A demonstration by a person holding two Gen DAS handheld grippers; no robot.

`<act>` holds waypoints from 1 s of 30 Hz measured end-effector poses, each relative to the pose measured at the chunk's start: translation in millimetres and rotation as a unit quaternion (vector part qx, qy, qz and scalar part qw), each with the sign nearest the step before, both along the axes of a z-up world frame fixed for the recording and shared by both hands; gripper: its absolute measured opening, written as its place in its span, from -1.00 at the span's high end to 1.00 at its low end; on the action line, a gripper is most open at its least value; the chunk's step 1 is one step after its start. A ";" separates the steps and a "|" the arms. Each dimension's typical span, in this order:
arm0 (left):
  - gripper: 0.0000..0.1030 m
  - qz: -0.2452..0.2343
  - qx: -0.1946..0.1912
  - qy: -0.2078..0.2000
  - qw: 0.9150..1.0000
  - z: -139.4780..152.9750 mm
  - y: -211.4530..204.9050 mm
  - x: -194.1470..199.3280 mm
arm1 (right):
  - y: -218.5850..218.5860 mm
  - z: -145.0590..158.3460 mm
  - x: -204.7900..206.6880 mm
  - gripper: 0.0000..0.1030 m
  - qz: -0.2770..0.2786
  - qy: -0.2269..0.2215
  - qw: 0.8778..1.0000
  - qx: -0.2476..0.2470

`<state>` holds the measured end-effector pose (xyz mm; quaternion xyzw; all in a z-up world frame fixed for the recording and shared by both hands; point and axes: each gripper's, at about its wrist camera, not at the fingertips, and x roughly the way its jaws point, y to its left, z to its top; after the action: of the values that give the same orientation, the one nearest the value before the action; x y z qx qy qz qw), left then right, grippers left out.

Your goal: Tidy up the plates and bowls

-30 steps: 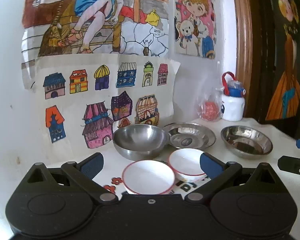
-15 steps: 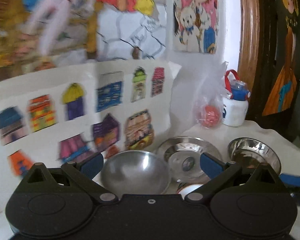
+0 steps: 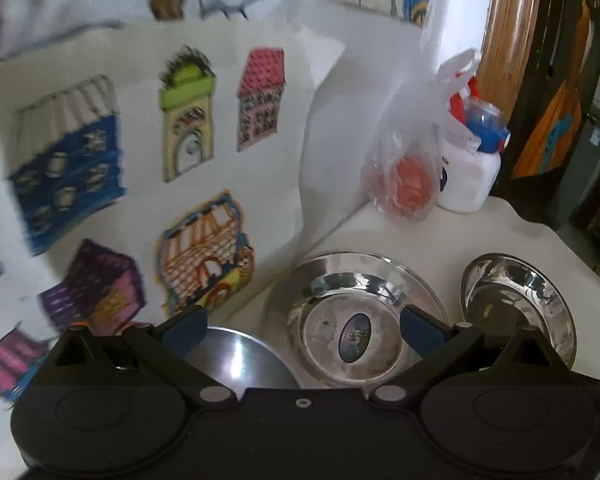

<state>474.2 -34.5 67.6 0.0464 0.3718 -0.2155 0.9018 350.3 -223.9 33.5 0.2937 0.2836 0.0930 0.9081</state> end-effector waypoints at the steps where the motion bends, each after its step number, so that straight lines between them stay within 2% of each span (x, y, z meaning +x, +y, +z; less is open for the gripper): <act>1: -0.98 -0.004 -0.001 0.007 1.000 -2.2 -1.8 4.8 | -0.2 -3.5 2.2 -1.00 0.001 -0.002 1.000 0.003; 7: -0.98 -0.021 0.006 0.040 0.999 -13.0 -8.0 27.3 | 6.6 -10.4 7.4 -1.00 0.018 -0.009 1.000 -0.005; 11: -0.98 -0.035 0.008 0.057 0.998 -18.4 -10.9 39.3 | 7.0 -12.2 10.0 -1.00 0.039 -0.009 0.999 0.012; 20: -0.98 -0.038 -0.034 0.097 0.994 -21.5 -8.5 64.9 | 10.2 -18.0 12.8 -1.00 0.044 -0.027 0.998 0.041; 30: -0.90 -0.044 -0.040 0.128 0.990 -37.2 -12.3 74.0 | 20.7 -24.4 19.1 -0.89 0.047 -0.021 0.998 0.039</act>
<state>548.2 -46.9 30.5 -0.0014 0.4724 -0.2743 0.8376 369.4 -203.2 9.2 0.3135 0.2738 0.1527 0.8964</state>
